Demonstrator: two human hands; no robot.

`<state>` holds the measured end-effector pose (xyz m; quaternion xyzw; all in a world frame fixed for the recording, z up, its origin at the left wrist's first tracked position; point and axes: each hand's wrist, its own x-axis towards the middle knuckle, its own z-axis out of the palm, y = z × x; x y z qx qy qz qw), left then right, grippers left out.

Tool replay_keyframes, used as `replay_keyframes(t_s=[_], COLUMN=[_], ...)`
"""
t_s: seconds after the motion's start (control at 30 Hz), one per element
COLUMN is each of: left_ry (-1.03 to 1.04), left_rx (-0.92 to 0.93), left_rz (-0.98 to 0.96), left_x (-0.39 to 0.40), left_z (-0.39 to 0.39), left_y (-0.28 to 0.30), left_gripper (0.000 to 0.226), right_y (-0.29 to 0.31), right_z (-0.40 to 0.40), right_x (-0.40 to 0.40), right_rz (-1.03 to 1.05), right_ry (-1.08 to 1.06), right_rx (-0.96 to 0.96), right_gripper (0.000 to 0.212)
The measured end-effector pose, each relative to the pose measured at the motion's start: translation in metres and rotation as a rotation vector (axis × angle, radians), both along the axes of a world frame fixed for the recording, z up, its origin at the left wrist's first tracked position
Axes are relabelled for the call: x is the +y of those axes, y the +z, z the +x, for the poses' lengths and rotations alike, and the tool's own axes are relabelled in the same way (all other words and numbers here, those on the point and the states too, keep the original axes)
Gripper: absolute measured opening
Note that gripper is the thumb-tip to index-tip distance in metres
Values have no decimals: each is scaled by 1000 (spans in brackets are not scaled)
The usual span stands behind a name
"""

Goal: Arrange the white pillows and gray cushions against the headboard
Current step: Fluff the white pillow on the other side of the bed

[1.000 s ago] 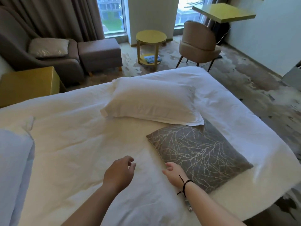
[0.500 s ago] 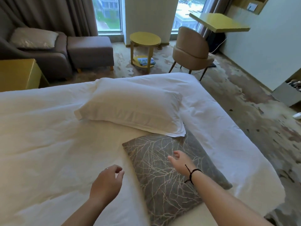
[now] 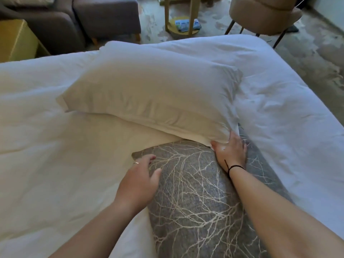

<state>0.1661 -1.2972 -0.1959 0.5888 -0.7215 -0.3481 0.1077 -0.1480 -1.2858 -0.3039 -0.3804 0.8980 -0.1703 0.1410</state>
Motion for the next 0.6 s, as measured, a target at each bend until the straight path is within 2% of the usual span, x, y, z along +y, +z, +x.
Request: replay_keyframes(t_s=[0.2,0.33,0.5,0.6], left_ry=[-7,-7,30,74], left_rx=[11,5,-11,20], left_rz=[61,63,53,64], left_x=[-11,-9,-17,-18], left_z=[-16,-5,13,17], left_y=[-44,-48,-33,-14], left_gripper=[40,36,40,39], right_y=[-28,-23,2,22], right_z=[-7,-6,0,22], right_x=[-22,-33,-34,-25], right_rz=[-37,-28,-34,-43], right_ry=[15,91,134,190], right_rx=[186,333,261,233], right_gripper=[70,43,29,28])
